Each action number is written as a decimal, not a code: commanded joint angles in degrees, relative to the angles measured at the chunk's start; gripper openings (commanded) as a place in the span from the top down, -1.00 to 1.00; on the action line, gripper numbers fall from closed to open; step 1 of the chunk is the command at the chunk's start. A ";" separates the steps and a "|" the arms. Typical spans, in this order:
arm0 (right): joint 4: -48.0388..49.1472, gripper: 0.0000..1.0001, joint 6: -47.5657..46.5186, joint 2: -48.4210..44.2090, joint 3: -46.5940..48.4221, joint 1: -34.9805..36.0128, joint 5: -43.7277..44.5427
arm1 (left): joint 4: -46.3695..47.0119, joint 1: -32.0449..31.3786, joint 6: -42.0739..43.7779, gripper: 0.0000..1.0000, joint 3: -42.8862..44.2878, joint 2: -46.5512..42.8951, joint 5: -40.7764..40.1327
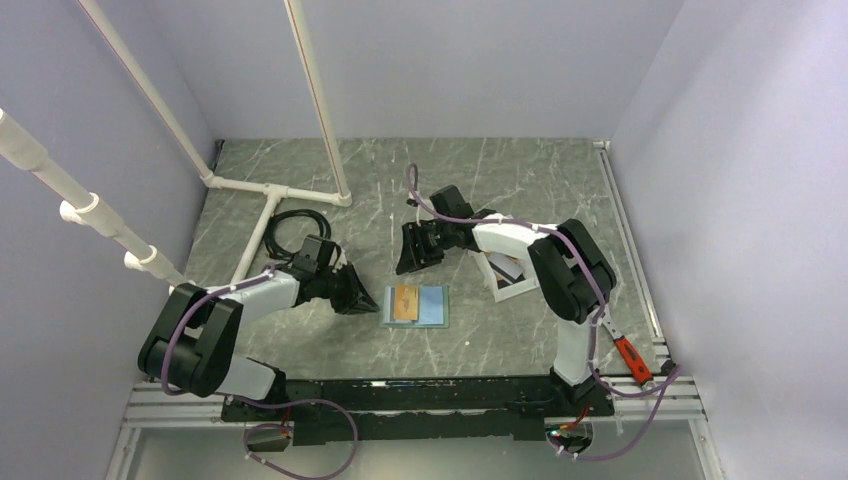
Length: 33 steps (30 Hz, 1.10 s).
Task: Put the credit cards into the card holder
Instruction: Insert the credit card into the card holder.
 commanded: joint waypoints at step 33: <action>3.08 0.25 16.53 -11.62 -16.86 2.48 2.76 | 2.62 -1.87 0.43 0.37 -0.43 0.75 2.01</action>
